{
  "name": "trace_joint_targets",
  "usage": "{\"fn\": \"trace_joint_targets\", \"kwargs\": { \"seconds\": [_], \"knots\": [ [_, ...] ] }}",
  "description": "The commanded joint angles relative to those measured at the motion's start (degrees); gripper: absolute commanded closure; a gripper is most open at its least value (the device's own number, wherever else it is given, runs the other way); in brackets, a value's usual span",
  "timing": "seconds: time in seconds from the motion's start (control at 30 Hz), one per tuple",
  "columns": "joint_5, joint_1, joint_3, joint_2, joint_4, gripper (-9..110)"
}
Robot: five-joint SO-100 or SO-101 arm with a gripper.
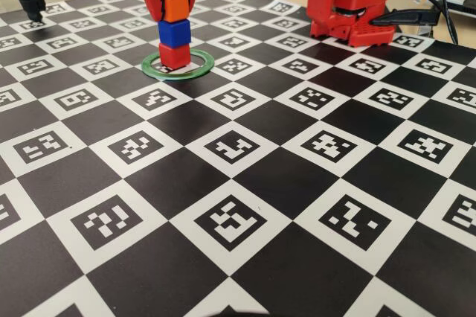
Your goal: Grab the red cube then put it in the green circle then put the blue cube on top and finally the orange cube on top
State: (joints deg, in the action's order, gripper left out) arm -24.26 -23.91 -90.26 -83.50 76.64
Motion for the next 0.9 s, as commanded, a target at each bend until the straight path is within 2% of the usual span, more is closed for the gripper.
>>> {"fn": "trace_joint_targets", "kwargs": {
  "seconds": [0.0, 0.23, 0.27, 0.33, 0.37, 0.53, 0.7, 0.87],
  "knots": [
    [-0.3, -0.6, 0.4, -2.1, -0.6, 95],
    [-0.1, -0.6, 0.0, -2.1, -0.6, 93],
    [0.3, -0.6, -0.2, -2.2, -0.6, 89],
    [0.0, -0.6, -0.4, -2.5, -0.4, 71],
    [0.2, -0.6, -0.4, -2.5, -0.4, 66],
    [0.5, -0.9, -0.4, -3.0, -0.2, 54],
    [0.8, -0.9, 1.8, -4.5, 2.4, 51],
    [1.7, -0.2, 10.5, -7.9, 11.0, 51]
  ]
}}
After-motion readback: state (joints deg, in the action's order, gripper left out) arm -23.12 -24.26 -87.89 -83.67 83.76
